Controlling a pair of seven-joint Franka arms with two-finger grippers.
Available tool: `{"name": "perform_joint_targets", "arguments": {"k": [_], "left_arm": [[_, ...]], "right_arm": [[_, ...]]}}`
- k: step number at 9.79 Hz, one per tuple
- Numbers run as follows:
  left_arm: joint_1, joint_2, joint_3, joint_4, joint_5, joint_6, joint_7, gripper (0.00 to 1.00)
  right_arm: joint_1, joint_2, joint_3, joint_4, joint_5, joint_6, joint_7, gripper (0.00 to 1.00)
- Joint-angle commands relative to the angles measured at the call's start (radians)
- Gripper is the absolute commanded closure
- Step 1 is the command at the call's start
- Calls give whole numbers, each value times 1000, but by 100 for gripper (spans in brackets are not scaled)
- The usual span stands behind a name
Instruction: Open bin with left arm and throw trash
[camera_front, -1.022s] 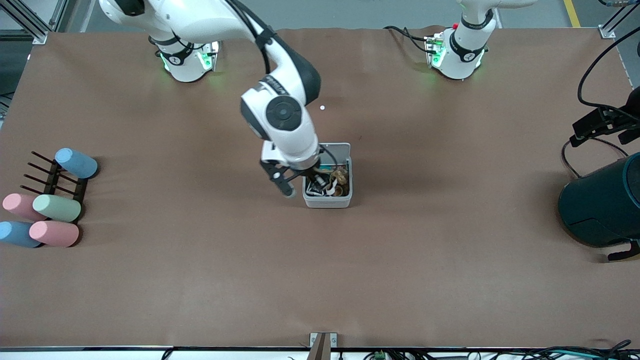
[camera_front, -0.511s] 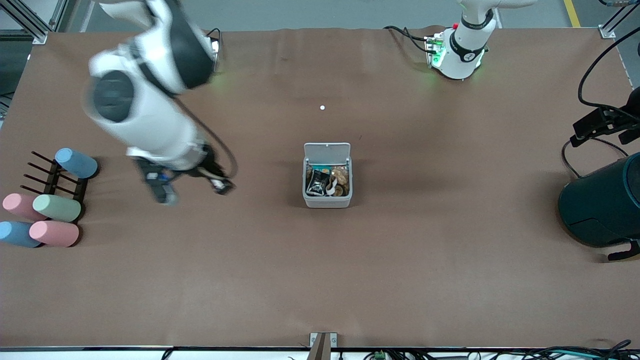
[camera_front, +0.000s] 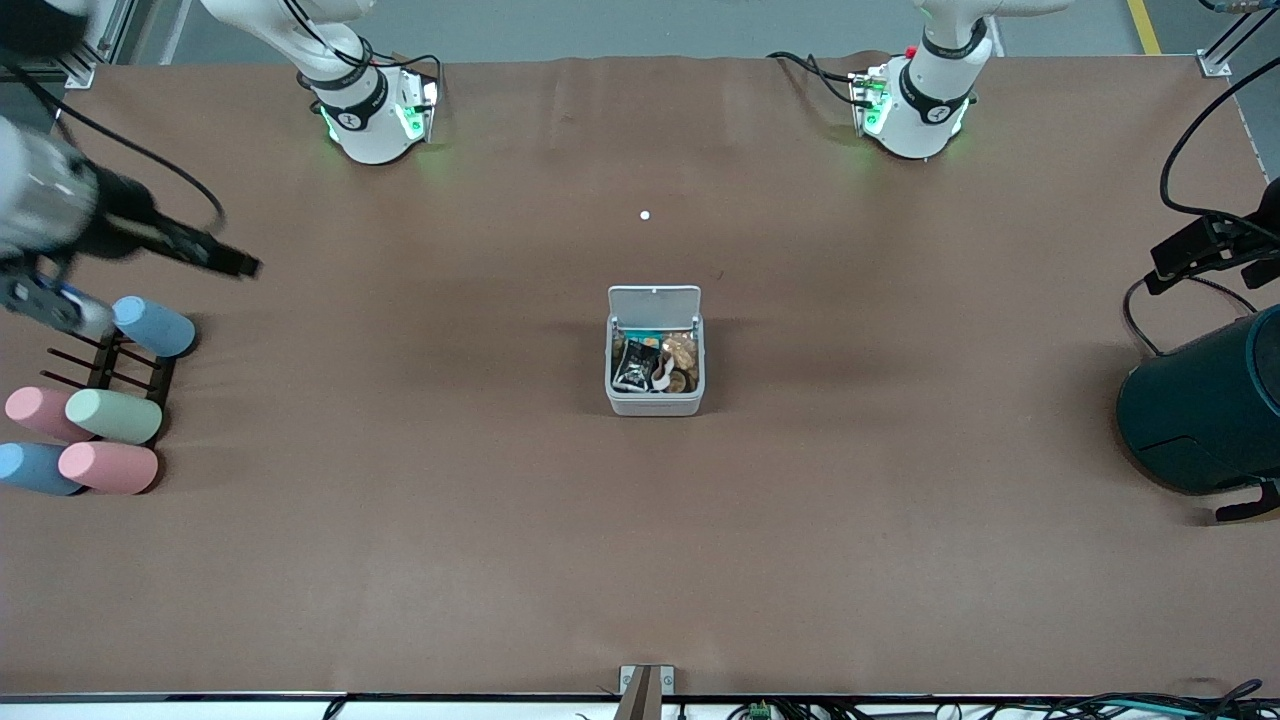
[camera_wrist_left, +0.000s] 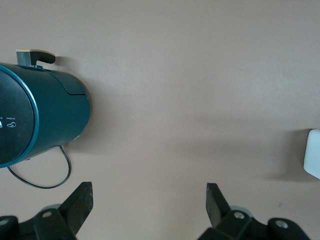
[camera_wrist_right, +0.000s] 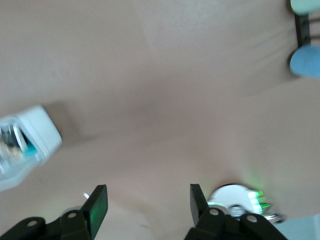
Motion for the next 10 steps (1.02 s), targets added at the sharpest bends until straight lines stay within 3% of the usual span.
{"name": "perform_joint_targets", "arguments": {"k": [1,2,3,10], "left_arm": [[7,-1,-5,9,-9,-7,1,0],[7,-1,-7,7,-10,-7,3,0],[7,-1,-5,7,-10,-7,4,0],[7,-1,-7,7,-12,-15,6,0]], "right_arm": [[-51,-113,15,-96,-68,-7,-291,19],[-67,-115,15,-93,-91,-16,-386,17],[-76,-107,16,-75,-94,-15,-403,0],[-91,-89,15,-61,-141,125,-358,0]]}}
